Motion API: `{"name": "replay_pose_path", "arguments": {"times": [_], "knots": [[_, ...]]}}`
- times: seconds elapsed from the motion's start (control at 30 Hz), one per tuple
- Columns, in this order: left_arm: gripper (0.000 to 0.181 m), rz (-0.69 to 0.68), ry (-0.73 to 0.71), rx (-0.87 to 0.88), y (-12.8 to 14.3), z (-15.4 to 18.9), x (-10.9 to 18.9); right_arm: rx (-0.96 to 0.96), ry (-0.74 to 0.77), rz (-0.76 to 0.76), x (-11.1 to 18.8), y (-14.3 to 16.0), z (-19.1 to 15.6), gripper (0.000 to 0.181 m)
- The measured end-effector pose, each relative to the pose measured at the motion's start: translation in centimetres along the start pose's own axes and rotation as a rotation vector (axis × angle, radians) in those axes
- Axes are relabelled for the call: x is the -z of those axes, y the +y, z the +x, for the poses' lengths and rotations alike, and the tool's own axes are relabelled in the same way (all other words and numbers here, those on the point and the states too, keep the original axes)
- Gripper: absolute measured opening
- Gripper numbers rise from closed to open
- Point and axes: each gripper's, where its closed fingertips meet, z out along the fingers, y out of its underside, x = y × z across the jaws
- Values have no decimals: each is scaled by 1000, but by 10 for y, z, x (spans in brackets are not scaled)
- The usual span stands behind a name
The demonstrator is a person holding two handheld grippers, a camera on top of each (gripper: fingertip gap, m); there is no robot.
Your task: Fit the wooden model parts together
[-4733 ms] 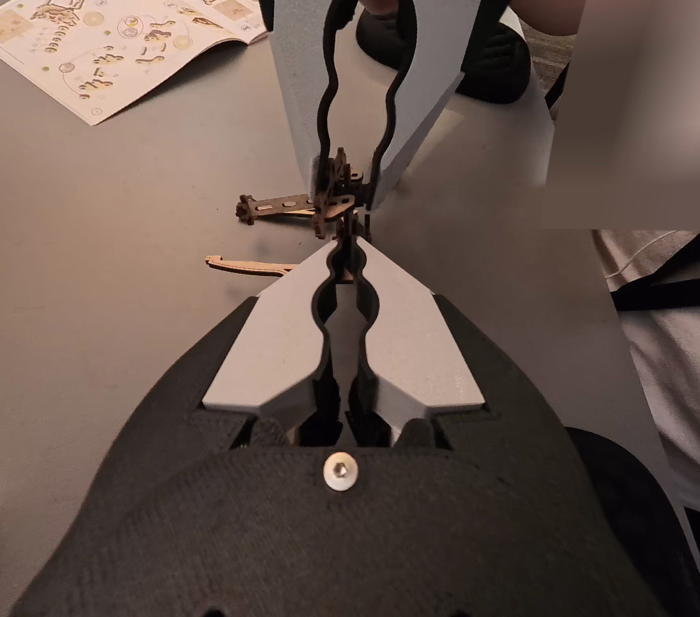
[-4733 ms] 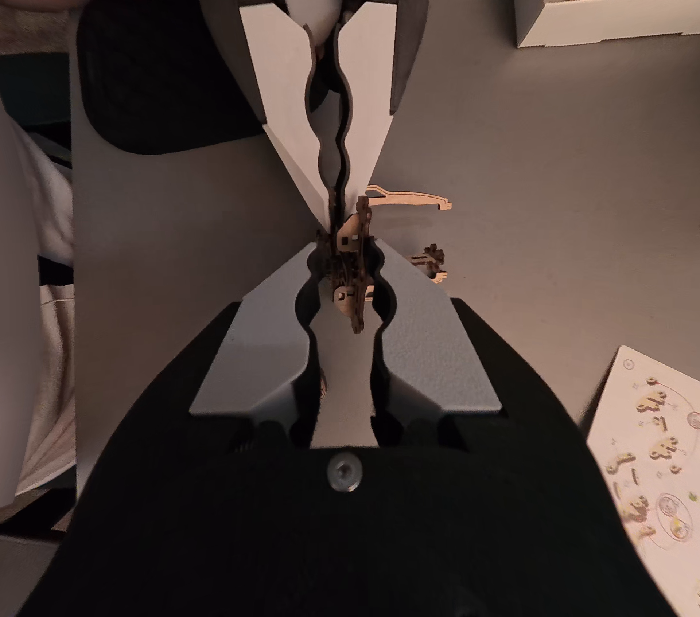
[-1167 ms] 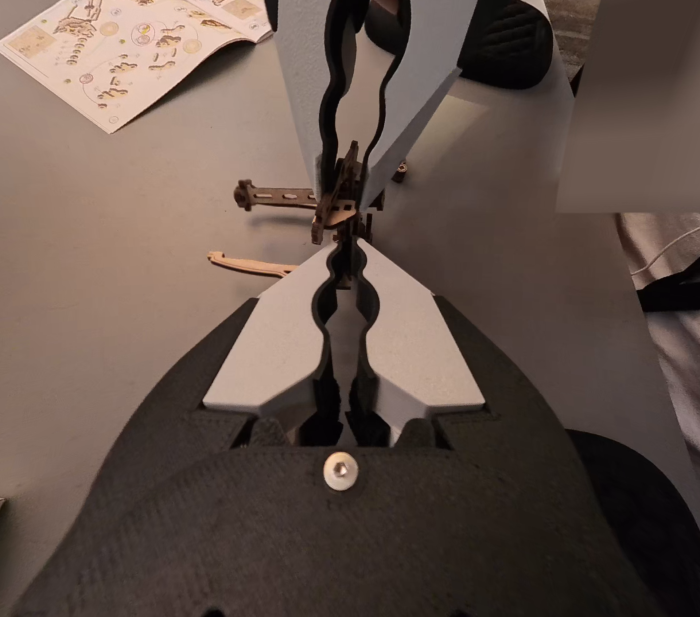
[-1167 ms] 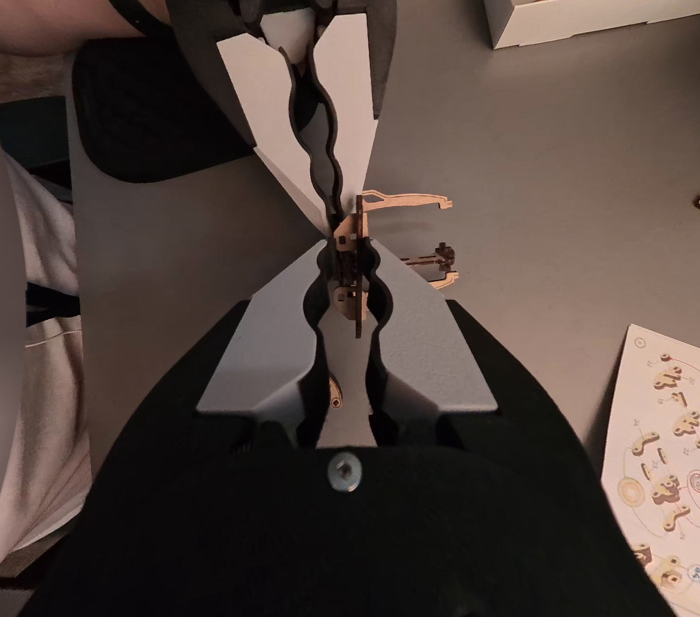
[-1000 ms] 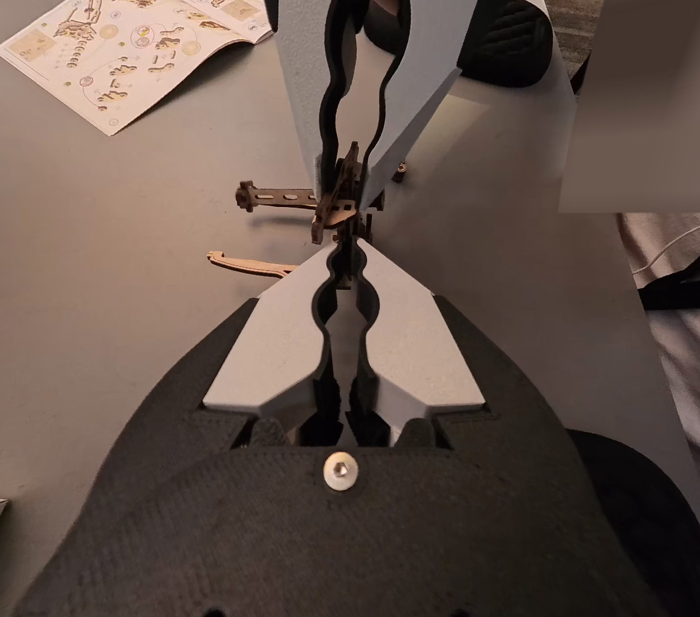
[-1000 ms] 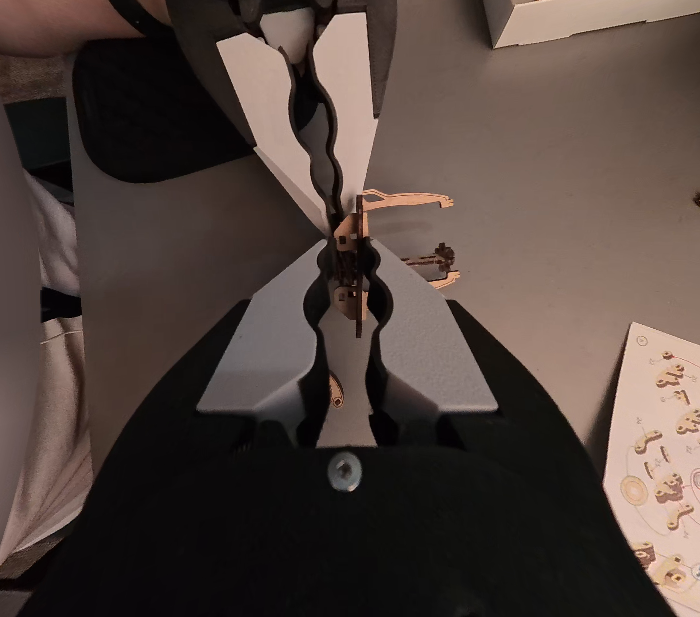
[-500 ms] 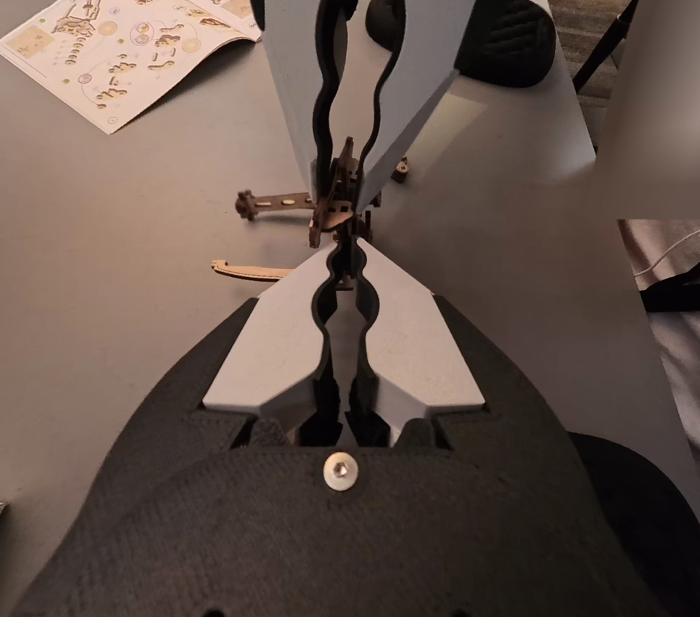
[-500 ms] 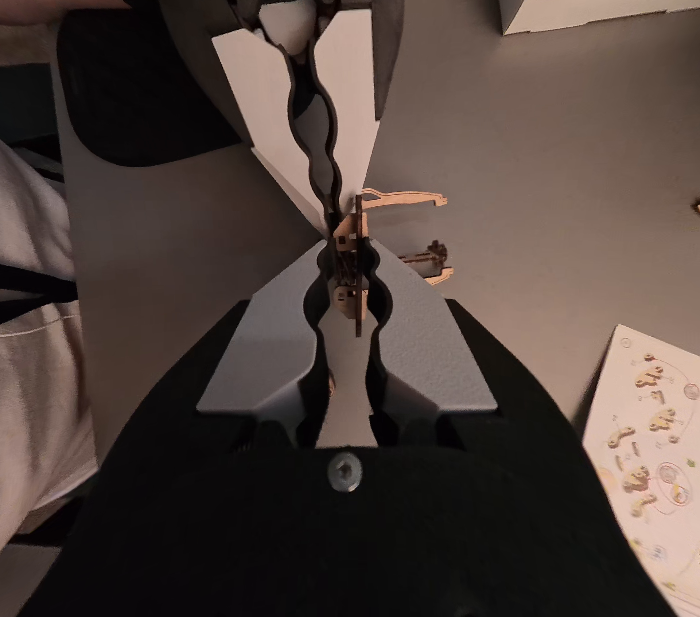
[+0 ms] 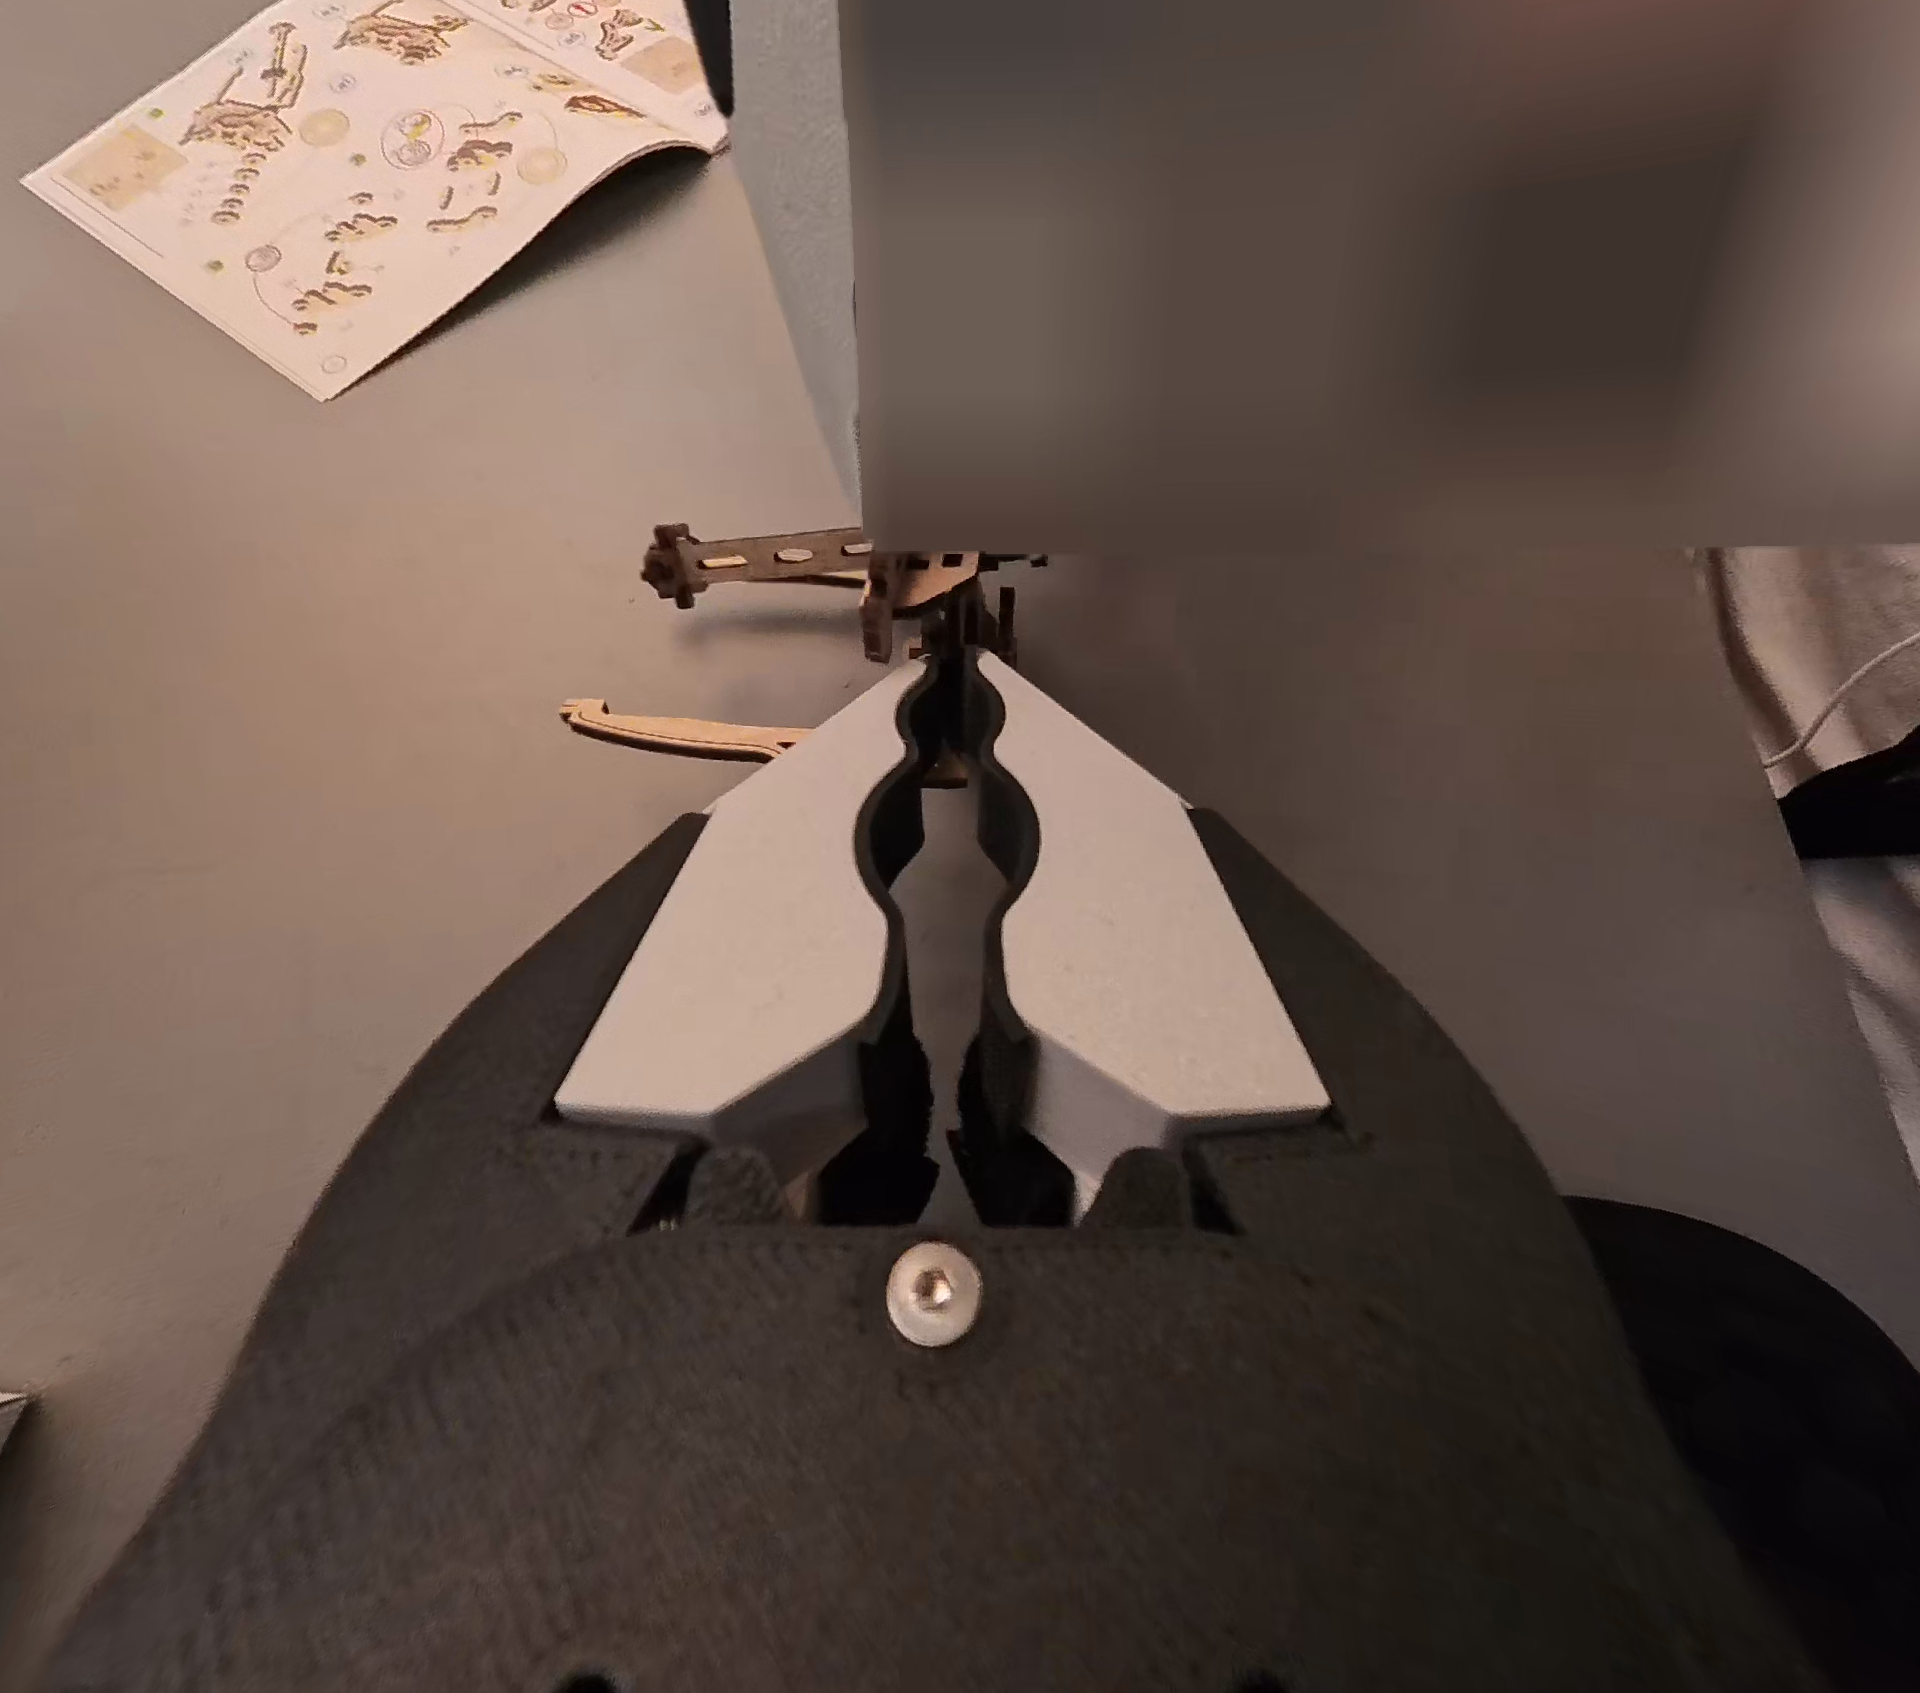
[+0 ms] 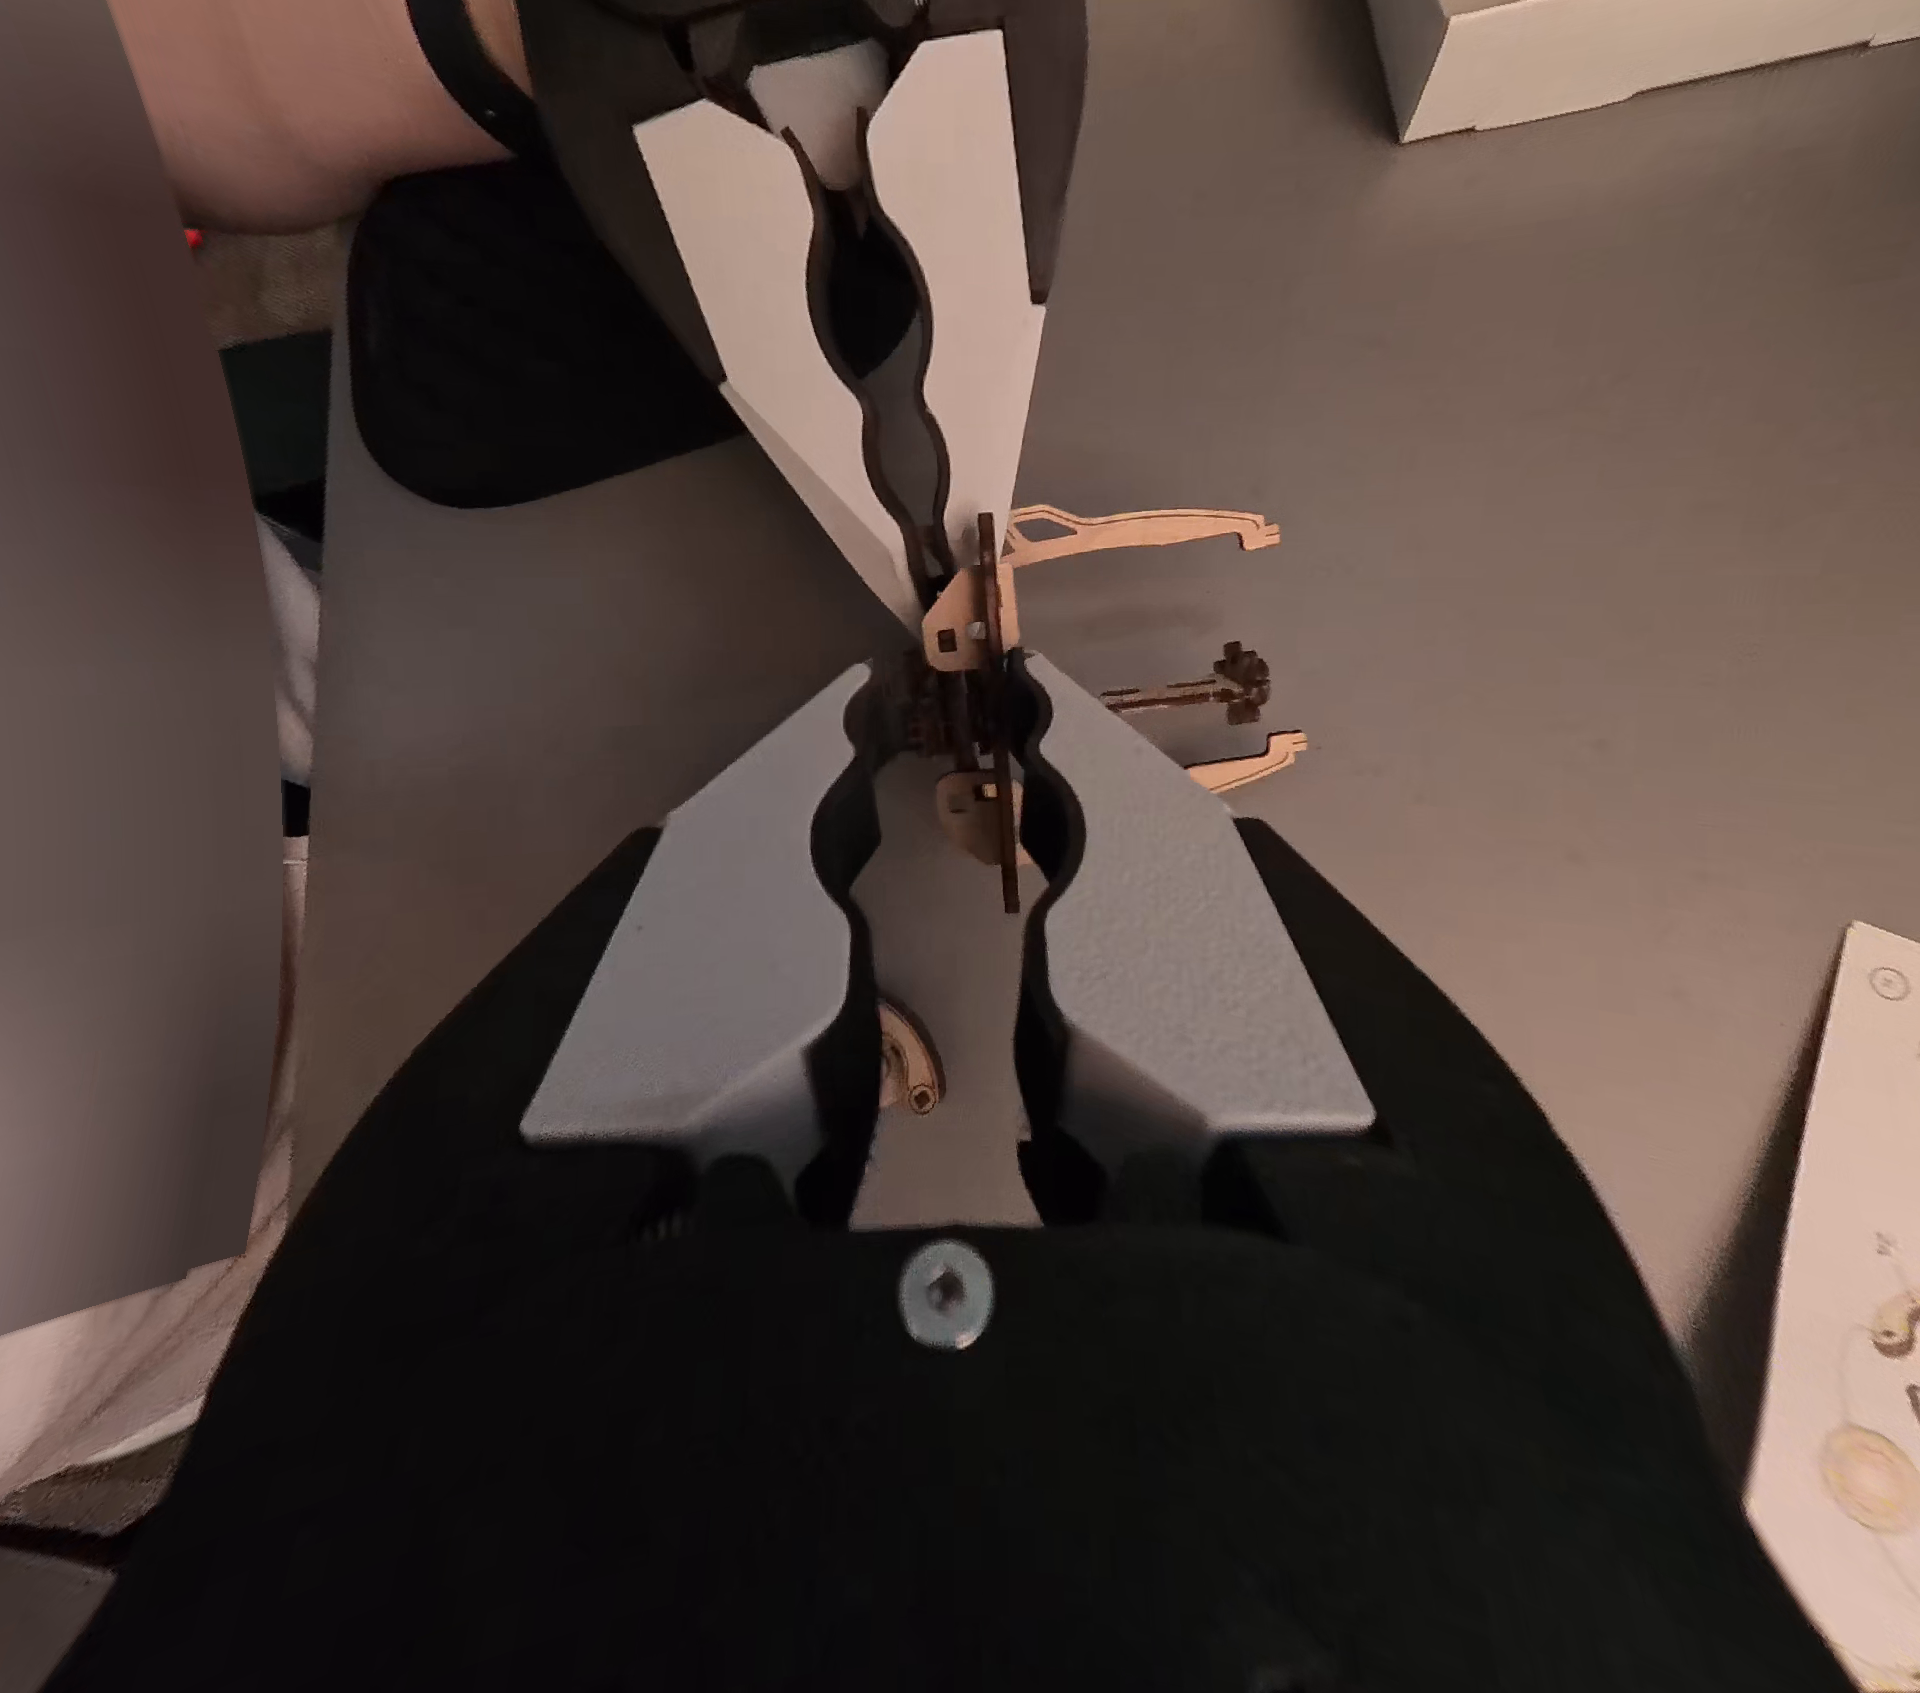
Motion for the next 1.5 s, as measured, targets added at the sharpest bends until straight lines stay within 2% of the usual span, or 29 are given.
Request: {"name": "replay_pose_path", "arguments": {"times": [0.4,0.63,0.9,1.23,1.37,1.5], "knots": [[0,8,-22,-15,-1,-2,1,1,-68,101,13,-16,5,22],[0,5,-27,-24,-1,-1,0,20,-144,-4,0,-7,4,15],[0,-2,-26,-33,0,0,0,35,-121,-10,-2,-7,5,9],[0,-7,-12,7,0,-1,0,86,0,-30,-3,-6,5,8],[0,-6,-10,8,0,-1,0,63,7,-12,-2,-6,5,8],[0,-3,-20,-15,-1,0,-1,-14,-62,32,-1,-5,4,8]]}}
